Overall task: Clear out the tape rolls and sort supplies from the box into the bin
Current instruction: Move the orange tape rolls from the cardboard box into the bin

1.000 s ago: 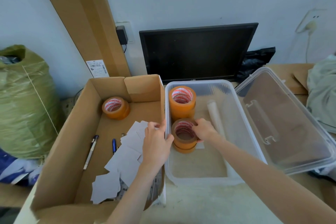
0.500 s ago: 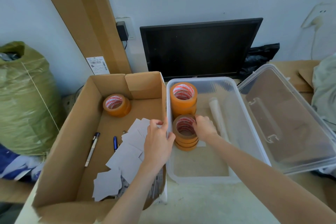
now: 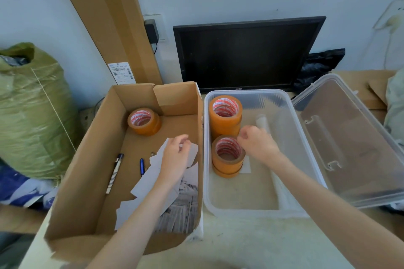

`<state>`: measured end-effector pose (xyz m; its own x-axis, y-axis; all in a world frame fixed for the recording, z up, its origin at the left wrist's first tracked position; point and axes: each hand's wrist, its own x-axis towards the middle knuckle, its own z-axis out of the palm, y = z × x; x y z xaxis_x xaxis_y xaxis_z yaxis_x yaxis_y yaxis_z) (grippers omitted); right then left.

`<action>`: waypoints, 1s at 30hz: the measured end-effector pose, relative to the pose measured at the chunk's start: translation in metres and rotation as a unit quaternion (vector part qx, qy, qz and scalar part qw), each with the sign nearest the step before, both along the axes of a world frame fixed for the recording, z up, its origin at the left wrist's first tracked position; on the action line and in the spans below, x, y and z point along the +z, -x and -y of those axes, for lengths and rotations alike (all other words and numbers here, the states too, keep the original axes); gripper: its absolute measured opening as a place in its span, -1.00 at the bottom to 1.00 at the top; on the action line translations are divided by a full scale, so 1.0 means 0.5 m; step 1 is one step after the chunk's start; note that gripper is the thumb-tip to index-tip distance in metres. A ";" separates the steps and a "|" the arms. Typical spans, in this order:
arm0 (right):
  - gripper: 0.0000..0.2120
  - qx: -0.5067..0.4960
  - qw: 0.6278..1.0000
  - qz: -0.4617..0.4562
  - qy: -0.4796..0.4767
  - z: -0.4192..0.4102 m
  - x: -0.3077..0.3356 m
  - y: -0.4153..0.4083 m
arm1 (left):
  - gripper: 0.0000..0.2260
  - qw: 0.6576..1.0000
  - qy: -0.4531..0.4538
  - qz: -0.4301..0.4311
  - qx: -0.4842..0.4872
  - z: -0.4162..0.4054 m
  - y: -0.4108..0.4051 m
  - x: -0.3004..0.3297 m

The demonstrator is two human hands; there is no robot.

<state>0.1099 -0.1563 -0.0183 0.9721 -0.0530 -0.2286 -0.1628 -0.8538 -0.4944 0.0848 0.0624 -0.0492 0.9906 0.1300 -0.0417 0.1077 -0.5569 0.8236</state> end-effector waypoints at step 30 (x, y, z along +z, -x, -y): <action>-0.84 -0.058 0.898 -0.053 -0.433 -0.086 0.042 0.078 | -0.70 0.978 -0.206 -0.026 0.010 -0.243 -0.146 -0.078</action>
